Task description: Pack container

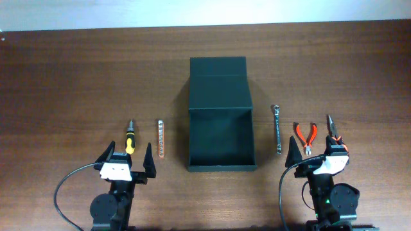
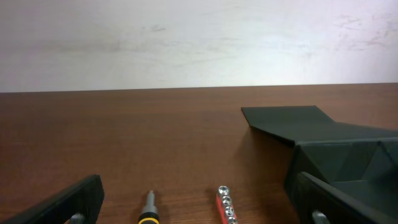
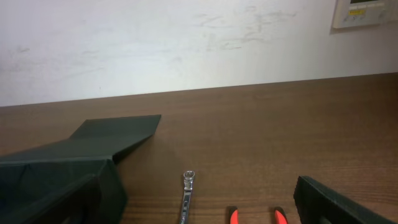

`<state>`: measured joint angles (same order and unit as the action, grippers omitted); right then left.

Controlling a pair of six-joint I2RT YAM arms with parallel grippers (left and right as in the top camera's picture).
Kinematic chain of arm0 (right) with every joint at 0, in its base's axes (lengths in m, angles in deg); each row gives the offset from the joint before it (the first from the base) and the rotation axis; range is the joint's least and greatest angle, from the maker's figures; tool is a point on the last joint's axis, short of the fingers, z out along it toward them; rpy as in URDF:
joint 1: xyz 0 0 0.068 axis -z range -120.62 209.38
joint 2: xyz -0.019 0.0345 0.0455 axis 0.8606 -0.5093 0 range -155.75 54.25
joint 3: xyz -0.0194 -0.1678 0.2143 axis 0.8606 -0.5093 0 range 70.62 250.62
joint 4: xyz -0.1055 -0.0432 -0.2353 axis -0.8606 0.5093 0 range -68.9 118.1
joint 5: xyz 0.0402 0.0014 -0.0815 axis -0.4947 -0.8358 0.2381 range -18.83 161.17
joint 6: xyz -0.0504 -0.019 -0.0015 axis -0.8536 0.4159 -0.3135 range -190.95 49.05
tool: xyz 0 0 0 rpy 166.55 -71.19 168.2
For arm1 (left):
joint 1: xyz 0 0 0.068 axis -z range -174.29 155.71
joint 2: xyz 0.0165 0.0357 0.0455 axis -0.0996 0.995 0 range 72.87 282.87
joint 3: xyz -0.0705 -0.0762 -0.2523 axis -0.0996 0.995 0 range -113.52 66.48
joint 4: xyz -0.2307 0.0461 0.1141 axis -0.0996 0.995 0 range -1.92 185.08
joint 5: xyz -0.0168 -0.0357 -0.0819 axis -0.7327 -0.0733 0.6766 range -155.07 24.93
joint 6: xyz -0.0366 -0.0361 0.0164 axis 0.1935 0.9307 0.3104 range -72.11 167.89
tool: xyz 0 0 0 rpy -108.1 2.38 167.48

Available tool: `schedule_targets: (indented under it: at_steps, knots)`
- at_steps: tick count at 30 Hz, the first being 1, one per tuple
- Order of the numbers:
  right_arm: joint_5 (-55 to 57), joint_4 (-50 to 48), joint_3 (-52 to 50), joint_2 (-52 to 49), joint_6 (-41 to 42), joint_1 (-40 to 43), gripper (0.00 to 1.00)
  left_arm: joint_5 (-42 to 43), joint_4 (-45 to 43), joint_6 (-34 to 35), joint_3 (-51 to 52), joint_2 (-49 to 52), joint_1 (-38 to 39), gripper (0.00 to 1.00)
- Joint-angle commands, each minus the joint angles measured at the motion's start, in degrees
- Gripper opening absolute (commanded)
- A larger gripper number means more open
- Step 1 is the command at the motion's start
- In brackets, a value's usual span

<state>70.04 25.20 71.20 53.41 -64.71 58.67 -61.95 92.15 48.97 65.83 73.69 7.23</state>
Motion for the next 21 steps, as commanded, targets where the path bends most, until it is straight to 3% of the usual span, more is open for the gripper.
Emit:
schedule_targets:
  at_steps: [1,21]
  knots:
    - [-0.76,0.24,-0.26,0.63,0.22,0.35,0.99,-0.39,0.44,-0.90,0.15,-0.44,-0.31,0.99]
    - [-0.76,0.24,-0.26,0.63,0.22,0.35,0.99,-0.42,0.44,-0.90,0.15,-0.42,-0.31,0.99]
